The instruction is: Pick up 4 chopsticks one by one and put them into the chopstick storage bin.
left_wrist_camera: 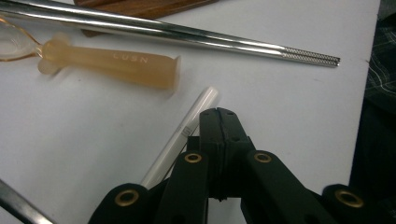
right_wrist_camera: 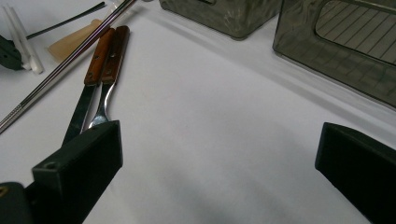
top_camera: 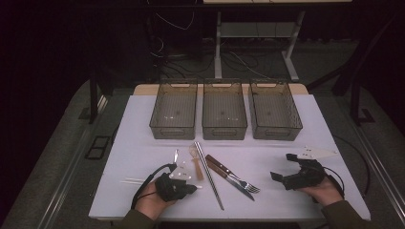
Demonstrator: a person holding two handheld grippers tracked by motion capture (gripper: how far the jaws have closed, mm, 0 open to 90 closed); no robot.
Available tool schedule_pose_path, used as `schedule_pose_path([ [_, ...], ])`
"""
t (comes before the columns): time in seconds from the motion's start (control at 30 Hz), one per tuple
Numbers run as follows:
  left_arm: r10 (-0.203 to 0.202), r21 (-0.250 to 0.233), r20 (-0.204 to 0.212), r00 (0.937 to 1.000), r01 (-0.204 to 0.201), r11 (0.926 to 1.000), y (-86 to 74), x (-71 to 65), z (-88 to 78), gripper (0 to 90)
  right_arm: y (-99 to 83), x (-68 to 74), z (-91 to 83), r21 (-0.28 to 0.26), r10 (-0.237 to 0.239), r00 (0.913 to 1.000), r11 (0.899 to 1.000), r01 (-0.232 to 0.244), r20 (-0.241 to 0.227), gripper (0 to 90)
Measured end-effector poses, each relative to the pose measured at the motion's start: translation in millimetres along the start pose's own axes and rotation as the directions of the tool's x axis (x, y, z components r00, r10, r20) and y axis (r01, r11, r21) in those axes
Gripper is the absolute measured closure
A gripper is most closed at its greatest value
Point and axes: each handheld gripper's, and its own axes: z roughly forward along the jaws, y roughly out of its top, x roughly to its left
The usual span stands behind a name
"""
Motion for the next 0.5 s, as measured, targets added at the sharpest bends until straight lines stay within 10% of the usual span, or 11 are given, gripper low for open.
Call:
schedule_pose_path([
  [0.5, 0.006, -0.013, 0.000, 1.0000, -0.006, 0.9999, 8.0, 7.0, 5.1, 89.7, -0.1, -0.1, 0.1, 0.001, 0.000, 1.0000, 1.000, 0.000, 0.000, 0.8],
])
